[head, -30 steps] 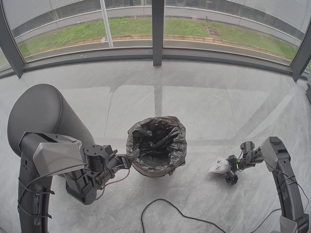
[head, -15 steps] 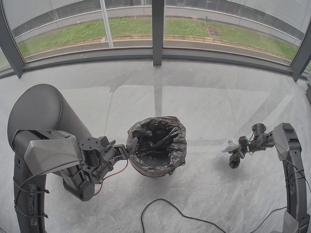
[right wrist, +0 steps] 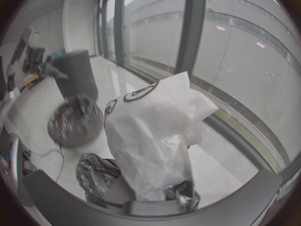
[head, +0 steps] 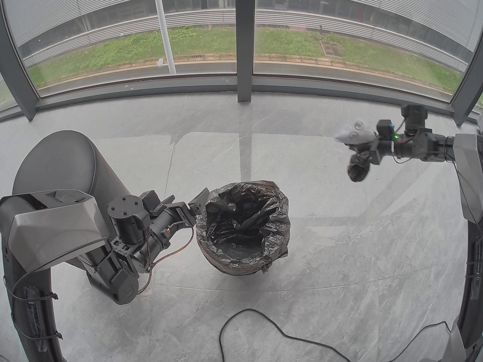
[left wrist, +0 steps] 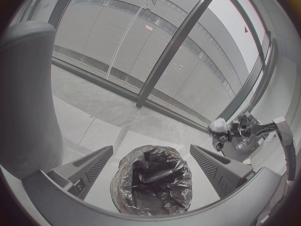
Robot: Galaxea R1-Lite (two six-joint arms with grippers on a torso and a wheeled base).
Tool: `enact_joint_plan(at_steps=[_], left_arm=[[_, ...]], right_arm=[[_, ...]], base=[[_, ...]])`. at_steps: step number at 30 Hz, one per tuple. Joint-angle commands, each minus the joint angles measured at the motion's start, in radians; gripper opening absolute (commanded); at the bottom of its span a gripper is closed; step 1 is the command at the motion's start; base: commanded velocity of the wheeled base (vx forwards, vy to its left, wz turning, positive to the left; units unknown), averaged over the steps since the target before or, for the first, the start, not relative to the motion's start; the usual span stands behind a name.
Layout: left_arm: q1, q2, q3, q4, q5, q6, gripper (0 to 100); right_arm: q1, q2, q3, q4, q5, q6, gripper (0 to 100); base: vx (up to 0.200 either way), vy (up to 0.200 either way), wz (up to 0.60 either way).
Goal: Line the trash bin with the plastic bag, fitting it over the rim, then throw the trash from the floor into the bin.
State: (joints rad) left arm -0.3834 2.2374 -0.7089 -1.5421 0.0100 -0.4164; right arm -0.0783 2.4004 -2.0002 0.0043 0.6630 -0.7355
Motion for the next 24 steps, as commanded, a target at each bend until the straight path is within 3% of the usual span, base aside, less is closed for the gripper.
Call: enact_joint_plan(at_steps=[1,3,8,14,24], left_arm=[[-0.002,-0.11,0.025,-0.001,0.002,-0.001,100],[-0.003,-0.147,0.051,-0.001,0.002,-0.001,100],[0.003,-0.214,0.103,0.0,0.002,-0.001,100],[0.017,-0.265,0.143,0.0,0.002,-0.001,100],[0.064,-0.338,0.207,0.0,0.001,0.002,100]], right_arm=[[0.341,-0.247,0.0,-0.001,-0.043,0.182,0],[0.466,-0.215,0.0,-0.009,-0.092,0.208,0],[0.563,-0.118,0.0,-0.125,-0.128,0.206,0],[0.571,-0.055,0.0,-0.271,-0.137,0.199,0],[0.563,-0.047,0.406,-0.586,-0.144,0.194,0]], base=[[0.0,0.0,0.0],[0.0,0.0,0.0],[0.0,0.0,0.0],[0.0,0.0,0.0],[0.0,0.0,0.0]])
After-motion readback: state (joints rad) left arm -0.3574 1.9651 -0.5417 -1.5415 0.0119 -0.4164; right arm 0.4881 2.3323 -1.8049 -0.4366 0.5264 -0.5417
